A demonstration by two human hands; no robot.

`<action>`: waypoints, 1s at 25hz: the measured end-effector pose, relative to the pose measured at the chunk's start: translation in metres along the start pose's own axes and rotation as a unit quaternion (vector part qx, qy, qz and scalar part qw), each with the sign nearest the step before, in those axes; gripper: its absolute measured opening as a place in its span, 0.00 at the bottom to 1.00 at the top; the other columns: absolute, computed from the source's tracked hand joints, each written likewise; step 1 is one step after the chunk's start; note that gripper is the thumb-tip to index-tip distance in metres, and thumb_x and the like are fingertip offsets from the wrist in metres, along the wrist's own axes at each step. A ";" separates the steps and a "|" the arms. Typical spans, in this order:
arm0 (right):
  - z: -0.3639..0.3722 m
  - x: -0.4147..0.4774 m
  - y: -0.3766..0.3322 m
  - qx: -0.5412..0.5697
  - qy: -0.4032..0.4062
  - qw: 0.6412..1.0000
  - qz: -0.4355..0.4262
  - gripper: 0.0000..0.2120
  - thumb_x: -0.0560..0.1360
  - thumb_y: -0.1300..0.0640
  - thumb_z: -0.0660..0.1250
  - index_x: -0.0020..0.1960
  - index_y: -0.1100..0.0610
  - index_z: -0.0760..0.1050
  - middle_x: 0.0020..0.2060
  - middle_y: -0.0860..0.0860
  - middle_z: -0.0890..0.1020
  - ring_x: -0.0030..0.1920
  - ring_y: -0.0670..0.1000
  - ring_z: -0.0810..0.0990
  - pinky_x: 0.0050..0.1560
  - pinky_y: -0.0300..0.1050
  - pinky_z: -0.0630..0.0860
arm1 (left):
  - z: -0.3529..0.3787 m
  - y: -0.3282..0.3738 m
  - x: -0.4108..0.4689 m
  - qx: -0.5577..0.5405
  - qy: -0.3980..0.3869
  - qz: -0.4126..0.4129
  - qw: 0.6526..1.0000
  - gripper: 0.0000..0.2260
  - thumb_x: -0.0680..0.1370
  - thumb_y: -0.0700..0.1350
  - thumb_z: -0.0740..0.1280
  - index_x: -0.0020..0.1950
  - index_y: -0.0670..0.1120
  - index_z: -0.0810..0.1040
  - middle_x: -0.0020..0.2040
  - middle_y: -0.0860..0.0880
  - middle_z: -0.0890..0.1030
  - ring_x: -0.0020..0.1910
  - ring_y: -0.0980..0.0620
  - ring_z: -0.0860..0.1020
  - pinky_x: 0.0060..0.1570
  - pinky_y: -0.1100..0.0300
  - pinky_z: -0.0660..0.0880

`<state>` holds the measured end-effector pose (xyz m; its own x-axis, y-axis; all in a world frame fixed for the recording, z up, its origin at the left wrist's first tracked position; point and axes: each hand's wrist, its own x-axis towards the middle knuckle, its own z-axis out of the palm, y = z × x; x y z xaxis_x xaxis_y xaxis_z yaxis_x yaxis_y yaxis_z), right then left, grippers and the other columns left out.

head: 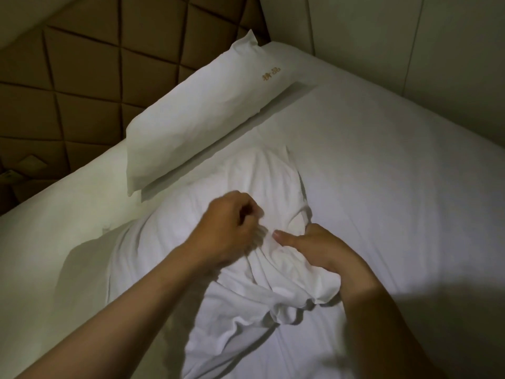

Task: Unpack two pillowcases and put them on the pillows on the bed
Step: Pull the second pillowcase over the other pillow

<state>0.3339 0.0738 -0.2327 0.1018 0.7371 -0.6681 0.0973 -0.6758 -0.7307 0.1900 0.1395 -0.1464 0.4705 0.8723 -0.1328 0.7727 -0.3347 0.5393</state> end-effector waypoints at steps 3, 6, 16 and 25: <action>-0.012 0.000 0.007 -0.029 -0.048 0.997 -0.046 0.28 0.75 0.45 0.69 0.71 0.53 0.67 0.69 0.52 0.73 0.65 0.58 0.75 0.68 0.54 0.71 | -0.017 -0.025 0.030 0.271 0.072 -0.001 0.960 0.15 0.78 0.56 0.59 0.60 0.51 0.74 0.57 0.48 0.75 0.55 0.46 0.74 0.55 0.50 0.74; -0.030 -0.010 0.020 -0.065 -0.150 0.985 -0.050 0.28 0.71 0.44 0.74 0.67 0.48 0.69 0.62 0.45 0.76 0.59 0.52 0.78 0.64 0.49 0.73 | -0.020 -0.055 0.058 0.277 0.005 -0.156 0.948 0.29 0.76 0.69 0.48 0.74 0.59 0.59 0.72 0.44 0.68 0.69 0.39 0.67 0.67 0.37 0.63; 0.010 0.017 0.003 0.032 0.124 0.990 -0.066 0.49 0.62 0.18 0.53 0.73 0.48 0.64 0.67 0.49 0.75 0.63 0.56 0.76 0.66 0.55 0.72 | 0.035 -0.074 0.038 0.290 0.003 -0.159 0.944 0.25 0.82 0.59 0.44 0.79 0.57 0.52 0.79 0.43 0.57 0.77 0.40 0.53 0.73 0.36 0.46; 0.035 0.028 0.011 -0.156 0.257 0.949 -0.093 0.31 0.76 0.30 0.47 0.67 0.51 0.65 0.54 0.58 0.80 0.52 0.62 0.80 0.56 0.57 0.76 | -0.076 -0.143 -0.016 0.200 0.173 -0.370 0.891 0.25 0.78 0.54 0.60 0.71 0.42 0.67 0.65 0.38 0.73 0.62 0.36 0.73 0.61 0.46 0.72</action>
<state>0.3036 0.0869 -0.2646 0.5150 0.7969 -0.3159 0.4418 -0.5625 -0.6988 0.0395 0.2010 -0.1582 -0.3369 0.9411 -0.0279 0.9391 0.3380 0.0623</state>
